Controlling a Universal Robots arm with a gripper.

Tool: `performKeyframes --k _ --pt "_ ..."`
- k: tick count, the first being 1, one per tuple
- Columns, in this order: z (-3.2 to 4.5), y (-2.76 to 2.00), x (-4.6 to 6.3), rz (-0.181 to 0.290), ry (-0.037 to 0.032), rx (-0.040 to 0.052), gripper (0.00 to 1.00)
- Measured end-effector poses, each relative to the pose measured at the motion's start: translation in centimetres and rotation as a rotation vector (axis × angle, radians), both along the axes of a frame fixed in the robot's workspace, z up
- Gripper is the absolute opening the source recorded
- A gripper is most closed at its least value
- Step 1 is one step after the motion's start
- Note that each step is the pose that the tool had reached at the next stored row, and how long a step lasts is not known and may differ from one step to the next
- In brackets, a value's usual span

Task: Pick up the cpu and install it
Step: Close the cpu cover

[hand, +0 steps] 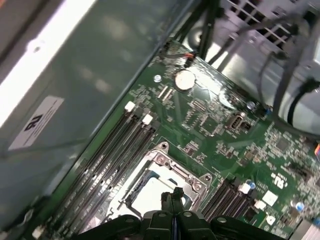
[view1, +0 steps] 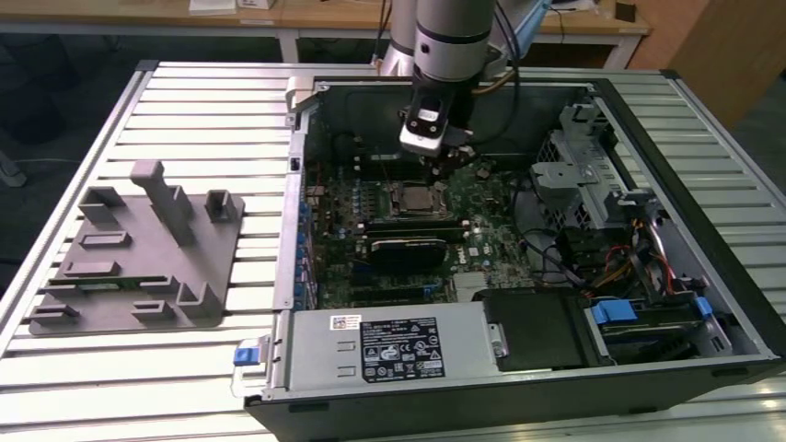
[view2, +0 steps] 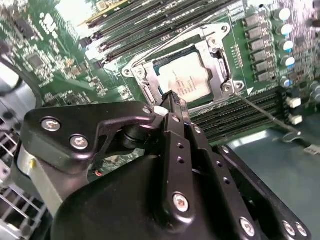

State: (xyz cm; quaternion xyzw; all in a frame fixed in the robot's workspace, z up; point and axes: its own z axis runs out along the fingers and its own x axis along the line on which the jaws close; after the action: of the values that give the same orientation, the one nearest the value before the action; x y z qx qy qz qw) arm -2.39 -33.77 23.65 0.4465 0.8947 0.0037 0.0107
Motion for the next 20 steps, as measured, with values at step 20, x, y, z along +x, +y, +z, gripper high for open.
performKeyframes --k 20 --pt "-0.17 0.0 0.0 0.365 0.0 -0.0001 0.11"
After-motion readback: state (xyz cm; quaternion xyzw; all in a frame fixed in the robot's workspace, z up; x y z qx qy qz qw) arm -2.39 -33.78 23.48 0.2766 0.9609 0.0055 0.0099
